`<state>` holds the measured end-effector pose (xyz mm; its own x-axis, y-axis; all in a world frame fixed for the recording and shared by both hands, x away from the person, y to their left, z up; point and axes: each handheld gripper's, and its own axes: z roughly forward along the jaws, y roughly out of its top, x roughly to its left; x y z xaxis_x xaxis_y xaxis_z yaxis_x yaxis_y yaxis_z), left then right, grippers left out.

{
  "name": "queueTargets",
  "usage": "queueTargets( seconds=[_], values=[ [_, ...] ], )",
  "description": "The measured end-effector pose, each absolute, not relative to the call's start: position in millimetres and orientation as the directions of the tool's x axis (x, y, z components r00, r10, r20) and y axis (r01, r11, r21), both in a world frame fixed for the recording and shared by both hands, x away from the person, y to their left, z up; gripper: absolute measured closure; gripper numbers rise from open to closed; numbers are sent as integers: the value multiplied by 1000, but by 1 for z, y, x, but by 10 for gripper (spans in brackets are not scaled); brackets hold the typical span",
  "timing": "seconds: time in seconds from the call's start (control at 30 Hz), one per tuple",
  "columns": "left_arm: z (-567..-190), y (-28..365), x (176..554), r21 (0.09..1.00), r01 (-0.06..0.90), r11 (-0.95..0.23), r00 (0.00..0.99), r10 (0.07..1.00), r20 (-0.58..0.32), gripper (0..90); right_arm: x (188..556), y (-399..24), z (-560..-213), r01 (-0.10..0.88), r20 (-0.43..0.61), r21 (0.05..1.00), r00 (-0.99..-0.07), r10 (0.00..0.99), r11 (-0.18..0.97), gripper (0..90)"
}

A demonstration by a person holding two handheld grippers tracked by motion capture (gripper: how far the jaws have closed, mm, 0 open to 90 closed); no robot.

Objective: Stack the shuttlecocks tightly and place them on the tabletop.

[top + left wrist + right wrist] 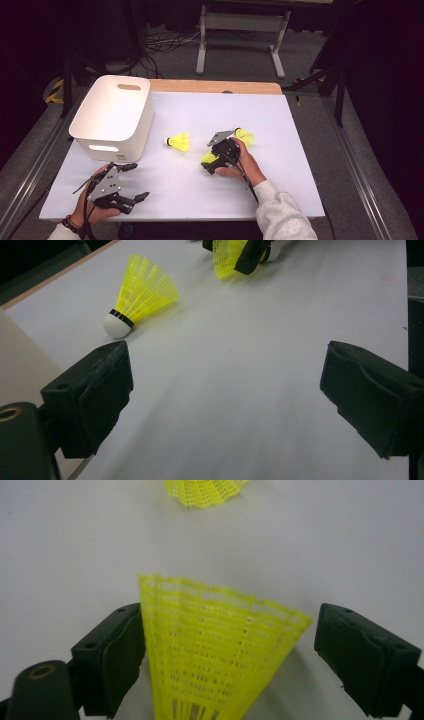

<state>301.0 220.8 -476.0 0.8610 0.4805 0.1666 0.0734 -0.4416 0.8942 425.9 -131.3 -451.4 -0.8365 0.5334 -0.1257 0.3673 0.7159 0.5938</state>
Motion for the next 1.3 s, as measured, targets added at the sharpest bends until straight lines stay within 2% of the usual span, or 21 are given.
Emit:
queueTargets(
  seconds=[0.13, 0.17, 0.2, 0.27, 0.33, 0.5, 0.63, 0.77, 0.93, 1.3],
  values=[
    [-476, 220, 301, 892, 73, -446, 864, 475, 167, 77, 432, -125, -455, 395, -125, 564, -827, 548, 725, 185],
    [-476, 220, 301, 892, 73, -445, 865, 474, 166, 77, 434, -123, -453, 395, -119, 571, -828, 548, 720, 271],
    [-476, 220, 301, 893, 73, -445, 866, 473, 165, 77, 435, -123, -453, 396, -115, 573, -827, 550, 717, 313],
    [-477, 220, 301, 892, 73, -447, 867, 471, 164, 77, 434, -121, -449, 389, -103, 582, -836, 540, 714, 382],
    [-476, 220, 301, 891, 72, -447, 866, 471, 167, 77, 431, -120, -445, 380, -89, 594, -845, 528, 709, 400],
    [-476, 220, 301, 891, 70, -449, 863, 475, 171, 78, 421, -115, -432, 331, -103, 646, -855, 508, 688, 387],
    [-476, 220, 301, 889, 71, -452, 862, 476, 173, 78, 411, -116, -423, 295, -115, 699, -853, 509, 651, 329],
    [-476, 220, 301, 889, 71, -453, 864, 473, 172, 78, 405, -120, -425, 283, -130, 716, -844, 521, 638, 329],
    [-476, 220, 301, 888, 72, -455, 864, 474, 172, 78, 400, -134, -426, 298, -100, 744, -836, 540, 598, 343],
    [-476, 220, 300, 887, 70, -456, 863, 473, 175, 77, 377, -162, -429, 299, -126, 726, -828, 546, 620, 267]
  ],
)
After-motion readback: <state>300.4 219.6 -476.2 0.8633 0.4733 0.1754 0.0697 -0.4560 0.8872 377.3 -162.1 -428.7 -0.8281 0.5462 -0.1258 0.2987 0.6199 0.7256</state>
